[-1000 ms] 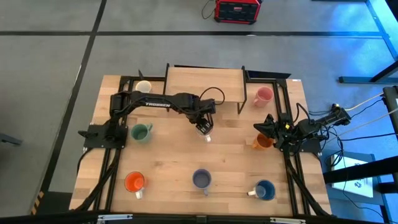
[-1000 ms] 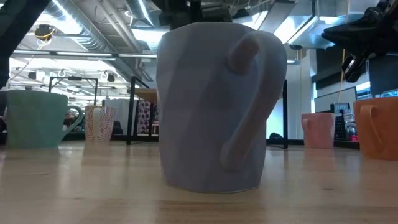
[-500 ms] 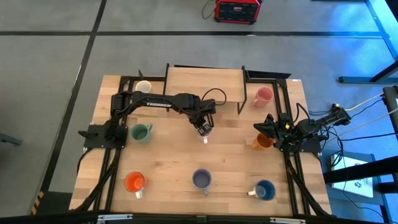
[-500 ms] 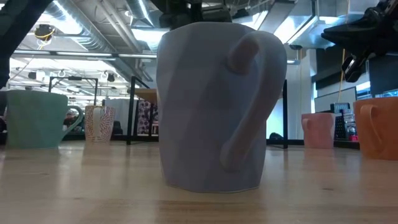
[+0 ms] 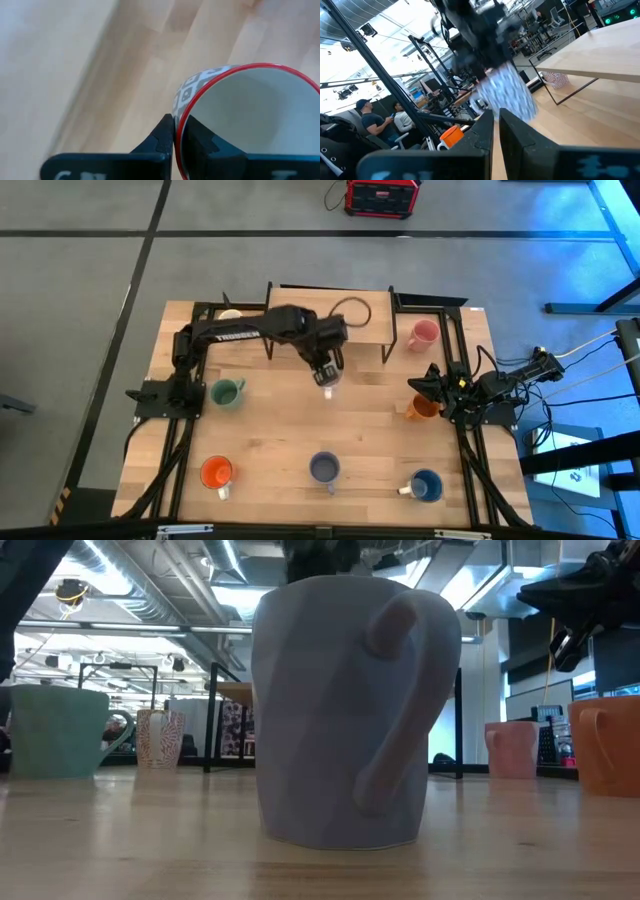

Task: Place coffee mugs
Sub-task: Put the white patterned mug on the shelf

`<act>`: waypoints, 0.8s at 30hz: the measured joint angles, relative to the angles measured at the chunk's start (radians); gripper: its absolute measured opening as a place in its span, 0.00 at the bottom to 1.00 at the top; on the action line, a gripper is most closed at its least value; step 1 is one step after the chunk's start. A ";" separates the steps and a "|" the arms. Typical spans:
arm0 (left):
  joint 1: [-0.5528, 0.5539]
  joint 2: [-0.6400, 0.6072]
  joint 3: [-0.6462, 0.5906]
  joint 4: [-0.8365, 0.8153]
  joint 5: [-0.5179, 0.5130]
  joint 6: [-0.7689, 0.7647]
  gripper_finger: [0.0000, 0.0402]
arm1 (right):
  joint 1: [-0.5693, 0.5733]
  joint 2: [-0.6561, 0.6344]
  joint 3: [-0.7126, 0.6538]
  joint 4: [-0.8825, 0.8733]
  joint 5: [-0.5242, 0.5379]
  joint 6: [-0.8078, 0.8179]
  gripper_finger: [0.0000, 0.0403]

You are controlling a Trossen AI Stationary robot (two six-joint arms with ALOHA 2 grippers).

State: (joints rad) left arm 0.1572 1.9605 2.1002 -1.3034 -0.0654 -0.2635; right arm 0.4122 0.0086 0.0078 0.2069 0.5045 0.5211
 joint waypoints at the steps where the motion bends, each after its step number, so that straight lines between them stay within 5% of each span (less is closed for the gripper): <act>1: 0.007 -0.003 0.035 -0.034 -0.014 0.014 0.04 | 0.000 0.000 0.000 0.000 0.000 -0.002 0.05; 10: 0.127 0.000 0.236 -0.191 -0.118 0.117 0.04 | 0.000 0.000 0.000 -0.001 0.000 0.003 0.05; 24: 0.403 0.000 0.245 -0.241 -0.086 0.342 0.04 | 0.000 0.000 0.000 -0.052 0.000 0.076 0.05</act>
State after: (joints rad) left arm 0.5598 1.9610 2.3447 -1.5448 -0.1510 0.0788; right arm 0.4122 0.0088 0.0082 0.1545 0.5041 0.5970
